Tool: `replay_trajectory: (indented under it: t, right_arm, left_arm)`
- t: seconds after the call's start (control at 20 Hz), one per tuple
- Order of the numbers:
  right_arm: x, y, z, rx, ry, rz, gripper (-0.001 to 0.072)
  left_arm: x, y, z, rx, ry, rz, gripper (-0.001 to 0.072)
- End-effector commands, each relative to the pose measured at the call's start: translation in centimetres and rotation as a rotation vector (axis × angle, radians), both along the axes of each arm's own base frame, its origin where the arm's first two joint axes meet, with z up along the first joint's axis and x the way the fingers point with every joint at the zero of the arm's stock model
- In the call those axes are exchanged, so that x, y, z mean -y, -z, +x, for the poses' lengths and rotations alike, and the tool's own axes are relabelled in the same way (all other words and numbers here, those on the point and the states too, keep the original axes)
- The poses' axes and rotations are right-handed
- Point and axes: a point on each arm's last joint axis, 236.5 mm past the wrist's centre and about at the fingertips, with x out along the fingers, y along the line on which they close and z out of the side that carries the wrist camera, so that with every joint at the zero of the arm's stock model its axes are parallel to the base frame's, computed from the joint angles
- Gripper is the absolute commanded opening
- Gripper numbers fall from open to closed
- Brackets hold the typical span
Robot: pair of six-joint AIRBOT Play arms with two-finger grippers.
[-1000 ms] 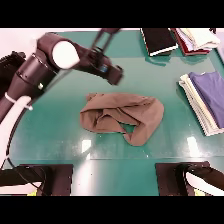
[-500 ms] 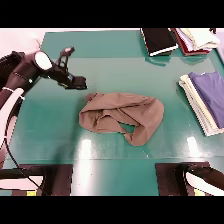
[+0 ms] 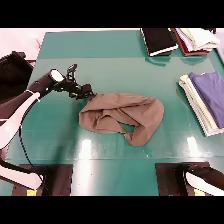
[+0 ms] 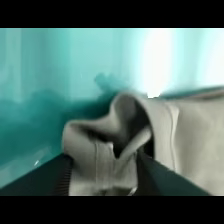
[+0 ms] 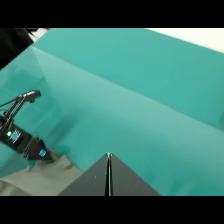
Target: Fold the shirts.
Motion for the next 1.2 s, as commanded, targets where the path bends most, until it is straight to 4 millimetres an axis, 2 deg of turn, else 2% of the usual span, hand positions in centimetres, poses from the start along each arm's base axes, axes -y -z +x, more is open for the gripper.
replay_trajectory:
  t: [0.0, 0.05, 0.1, 0.2, 0.35, 0.4, 0.45, 0.5, 0.6, 0.7, 0.8, 0.9, 1.05, 1.1, 1.15]
  right_arm:
    - [0.5, 3.4, 0.0, -0.104, 0.027, -0.003, 0.0019]
    - [1.4, 5.8, 0.1, -0.17, 0.056, -0.012, 0.0019]
    - [2.6, 8.2, 0.1, -0.237, 0.086, -0.018, 0.0019]
    - [6.2, 14.0, -0.1, -0.389, 0.189, -0.01, 0.0019]
    - [12.4, 24.3, -2.4, -0.662, 0.359, 0.023, 0.0022]
    - [13.9, 27.7, -3.6, -0.752, 0.407, 0.045, 0.011]
    - [14.9, 31.2, -4.8, -0.848, 0.447, 0.077, 0.0408]
    - [15.1, 34.1, -5.9, -0.934, 0.468, 0.122, 0.0561]
    - [13.7, 38.8, -6.9, -1.06, 0.452, 0.236, 0.0561]
    - [11.5, 41.7, -5.8, -1.093, 0.43, 0.349, 0.0555]
    - [10.1, 43.7, -3.9, -1.087, 0.448, 0.4, 0.0554]
    - [8.6, 45.0, -1.6, -1.061, 0.468, 0.454, 0.0554]
    - [6.3, 46.1, 0.2, -1.044, 0.446, 0.483, 0.0552]
    - [5.6, 46.2, 0.5, -1.045, 0.418, 0.466, 0.053]
    - [4.9, 46.0, 1.1, -1.029, 0.379, 0.441, 0.0398]
  left_arm:
    - [0.2, 0.3, 1.3, 0.022, -0.052, -0.034, 0.021]
    - [0.2, 0.1, 1.3, 0.031, -0.044, -0.03, 0.0026]
    - [0.1, -0.3, 1.4, 0.05, -0.027, -0.022, 0.0024]
    - [-0.1, -1.8, 1.9, 0.106, 0.008, 0.004, 0.0024]
    - [-0.6, -5.9, 3.5, 0.223, 0.045, 0.051, 0.0024]
    - [-0.6, -7.2, 3.8, 0.254, 0.054, 0.052, 0.0025]
    - [-0.5, -8.3, 4.1, 0.277, 0.056, 0.048, 0.0025]
    - [-0.4, -8.9, 4.3, 0.288, 0.059, 0.046, 0.0024]
    - [-0.3, -9.1, 4.2, 0.285, 0.066, 0.045, 0.0024]
    - [-0.2, -8.8, 3.9, 0.276, 0.082, 0.05, 0.0024]
    - [-0.2, -8.6, 3.7, 0.272, 0.097, 0.055, 0.0025]
    - [-0.2, -8.5, 3.5, 0.263, 0.103, 0.055, 0.0025]
    - [-0.1, -8.5, 3.4, 0.26, 0.105, 0.055, 0.0025]
    - [-0.1, -8.5, 3.4, 0.261, 0.104, 0.055, 0.0025]
    - [-0.1, -8.5, 3.4, 0.26, 0.105, 0.055, 0.0024]
